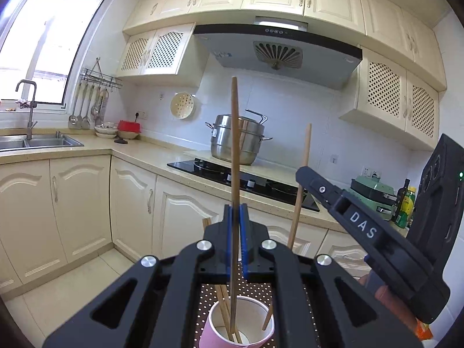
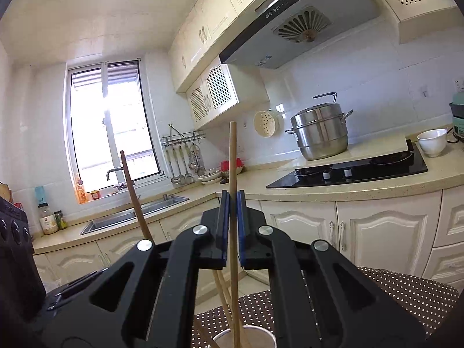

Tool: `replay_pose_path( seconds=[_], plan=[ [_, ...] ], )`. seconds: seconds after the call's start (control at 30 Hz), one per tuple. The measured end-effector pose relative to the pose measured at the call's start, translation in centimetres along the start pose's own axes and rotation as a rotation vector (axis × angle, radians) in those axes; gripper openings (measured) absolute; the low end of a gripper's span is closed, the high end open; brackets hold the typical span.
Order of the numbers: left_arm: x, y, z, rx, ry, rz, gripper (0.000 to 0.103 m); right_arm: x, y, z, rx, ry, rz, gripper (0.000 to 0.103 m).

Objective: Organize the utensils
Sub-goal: 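Lower the held chopstick into the pink cup and open the left tool, then move the left tool back to the loose chopsticks and grasp one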

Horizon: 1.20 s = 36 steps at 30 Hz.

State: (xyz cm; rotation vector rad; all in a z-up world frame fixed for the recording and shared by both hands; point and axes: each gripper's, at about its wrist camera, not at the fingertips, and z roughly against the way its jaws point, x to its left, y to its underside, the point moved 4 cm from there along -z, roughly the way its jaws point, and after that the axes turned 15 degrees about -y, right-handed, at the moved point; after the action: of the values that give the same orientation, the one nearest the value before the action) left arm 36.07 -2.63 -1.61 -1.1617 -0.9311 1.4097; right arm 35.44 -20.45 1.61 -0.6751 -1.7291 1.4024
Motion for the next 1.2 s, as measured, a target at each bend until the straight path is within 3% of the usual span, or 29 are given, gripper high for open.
replay_pose_path(
  seconds=[0.4,0.73,0.8,0.93,1.07,1.2],
  plan=[
    [0.7,3.8,-0.6,0.094,0.003,-0.010,0.005,-0.8,2.5,0.3,0.054,0.025,-0.007,0.006],
    [1.0,4.7,0.0,0.151,0.001,0.000,0.008,-0.3,4.2,2.3,0.106,0.039,-0.028,0.006],
    [1.1,4.8,0.2,0.167,-0.008,0.003,0.031,-0.1,4.5,2.7,0.115,0.043,-0.033,0.006],
    [1.7,4.8,1.1,0.166,-0.016,0.027,0.033,0.1,4.8,3.2,0.127,0.046,-0.045,0.006],
    [2.6,4.8,2.1,0.166,-0.047,0.043,0.046,0.3,5.2,3.5,0.141,0.050,-0.057,0.006],
    [3.4,5.4,2.8,0.192,-0.099,0.031,0.046,0.2,5.9,3.6,0.161,0.055,-0.074,0.006]
  ],
)
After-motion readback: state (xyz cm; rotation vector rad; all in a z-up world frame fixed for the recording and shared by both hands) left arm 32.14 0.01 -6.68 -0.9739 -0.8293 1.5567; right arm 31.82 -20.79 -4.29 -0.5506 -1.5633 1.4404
